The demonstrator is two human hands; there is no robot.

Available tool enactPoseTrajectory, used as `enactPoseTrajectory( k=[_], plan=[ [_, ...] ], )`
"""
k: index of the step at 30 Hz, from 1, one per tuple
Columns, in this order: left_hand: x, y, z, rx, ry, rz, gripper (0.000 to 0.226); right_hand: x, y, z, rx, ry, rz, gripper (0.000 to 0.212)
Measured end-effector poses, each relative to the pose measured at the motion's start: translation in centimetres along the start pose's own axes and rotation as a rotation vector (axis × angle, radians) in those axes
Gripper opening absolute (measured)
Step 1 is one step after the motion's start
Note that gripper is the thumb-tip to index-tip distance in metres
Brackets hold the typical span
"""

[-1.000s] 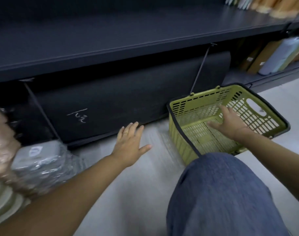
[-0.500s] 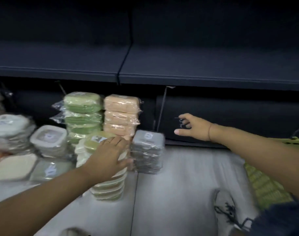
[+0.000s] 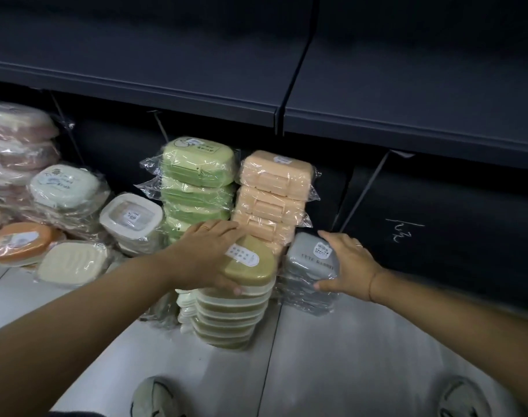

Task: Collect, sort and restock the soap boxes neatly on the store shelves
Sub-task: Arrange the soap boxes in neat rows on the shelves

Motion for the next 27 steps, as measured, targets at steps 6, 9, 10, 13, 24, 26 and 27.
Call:
enactPoseTrajectory(
  k=[6, 9, 10, 13, 24, 26, 27],
  plan=[
    [-0.1, 0.3, -0.4, 0.073, -0.001, 0.031, 0.116, -0.5, 0.6, 0.2, 0.027, -0.011, 0.032, 0.113],
    [-0.5, 0.0, -0.1, 0.152, -0.054, 0.040, 0.109, -0.2, 0.6, 0.1, -0.013, -0.018, 0.078, 0.110],
    [-0.6, -0.2, 0.2, 0.152, -0.074, 0.029, 0.107, 0.2, 0.4, 0.1, -0.021, -0.022, 0.087, 0.109],
    [-0.7, -1.7, 1.5, 0.084, -0.093, 0.004, 0.110, 1.8, -0.8, 0.1, -0.016, -0.051, 0.082, 0.107],
    [0.1, -17.2, 11.8, 0.096, 0.030, 0.266, 0.110, 15.8, -24.1, 1.8, -0.032, -0.257, 0.201, 0.090],
    [-2.3, -20.8, 15.7, 0.096, 0.130, 0.425, 0.110, 18.4, -30.3, 4.2, -0.048, -0.206, 0.352, 0.090],
    [-3.7, -22.6, 17.6, 0.123, 0.181, 0.493, 0.110, 19.2, -33.1, 6.1, -0.044, -0.155, 0.420, 0.091]
  ],
)
Point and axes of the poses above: each hand's wrist, its own x-axis away from the middle knuckle, its own y-axis out of the palm, z = x × y, the point moved 4 cm from there along -x, towards the middle knuckle, and after that the axes turned 13 degrees about -x, right-handed, at the moved point
